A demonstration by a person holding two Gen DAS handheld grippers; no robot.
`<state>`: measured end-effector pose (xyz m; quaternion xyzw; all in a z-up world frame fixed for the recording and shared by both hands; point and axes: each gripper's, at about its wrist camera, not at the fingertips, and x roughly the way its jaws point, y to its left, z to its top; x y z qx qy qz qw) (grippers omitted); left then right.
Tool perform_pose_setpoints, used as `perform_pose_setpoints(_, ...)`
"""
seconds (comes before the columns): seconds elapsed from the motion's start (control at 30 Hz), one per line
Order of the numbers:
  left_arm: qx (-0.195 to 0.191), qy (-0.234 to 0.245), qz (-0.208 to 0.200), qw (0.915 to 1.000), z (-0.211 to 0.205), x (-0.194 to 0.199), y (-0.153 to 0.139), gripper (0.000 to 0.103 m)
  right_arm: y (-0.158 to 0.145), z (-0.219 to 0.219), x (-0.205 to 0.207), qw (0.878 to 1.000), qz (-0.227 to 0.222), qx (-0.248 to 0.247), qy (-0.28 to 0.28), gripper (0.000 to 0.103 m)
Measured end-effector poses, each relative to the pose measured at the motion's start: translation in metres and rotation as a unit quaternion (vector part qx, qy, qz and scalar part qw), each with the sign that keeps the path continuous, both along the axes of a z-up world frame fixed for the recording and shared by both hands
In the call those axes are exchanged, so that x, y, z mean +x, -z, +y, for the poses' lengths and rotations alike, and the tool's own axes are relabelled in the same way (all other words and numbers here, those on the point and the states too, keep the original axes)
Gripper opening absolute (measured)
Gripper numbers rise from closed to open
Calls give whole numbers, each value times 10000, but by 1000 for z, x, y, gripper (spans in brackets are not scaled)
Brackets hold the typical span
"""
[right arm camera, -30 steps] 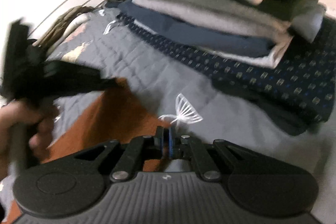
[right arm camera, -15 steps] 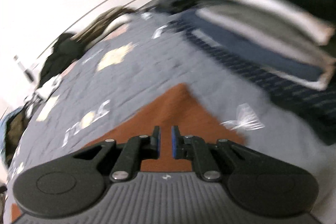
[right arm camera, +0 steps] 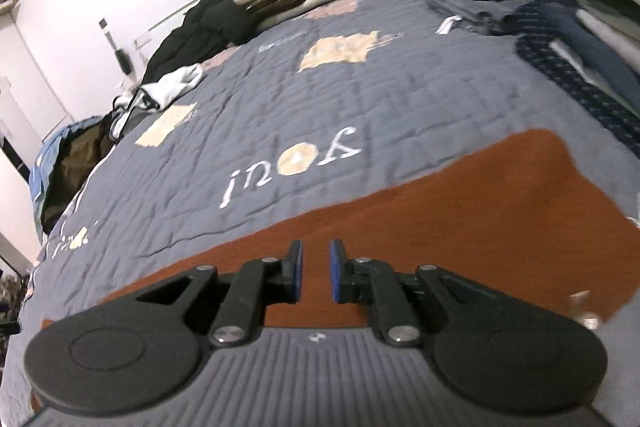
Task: Fold clothes
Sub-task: 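Open both grippers and release the cloth onto the bed, then grasp the strip end with the left gripper and lift it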
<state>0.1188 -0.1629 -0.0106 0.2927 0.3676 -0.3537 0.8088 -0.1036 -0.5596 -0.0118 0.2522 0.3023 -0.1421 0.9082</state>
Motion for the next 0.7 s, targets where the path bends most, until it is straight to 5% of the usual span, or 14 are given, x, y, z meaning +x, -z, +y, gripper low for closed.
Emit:
perform_pose_setpoints(0.37, 217, 828, 898, 9923, -32, 36, 65, 49, 11, 32, 39, 9992, 229, -48, -331, 18)
perform_pose_setpoints(0.4, 223, 859, 992, 9911, -33, 38, 69, 47, 12, 33, 41, 9991, 253, -52, -330, 19)
perform_pose_setpoints(0.53, 71, 945, 1340, 9864, -31, 42, 76, 10, 16, 35, 45, 9988, 320, -57, -356, 19)
perform_pose_setpoints(0.7, -250, 856, 1033, 9907, -23, 46, 54, 8, 16, 37, 45, 9987, 326, -82, -384, 19)
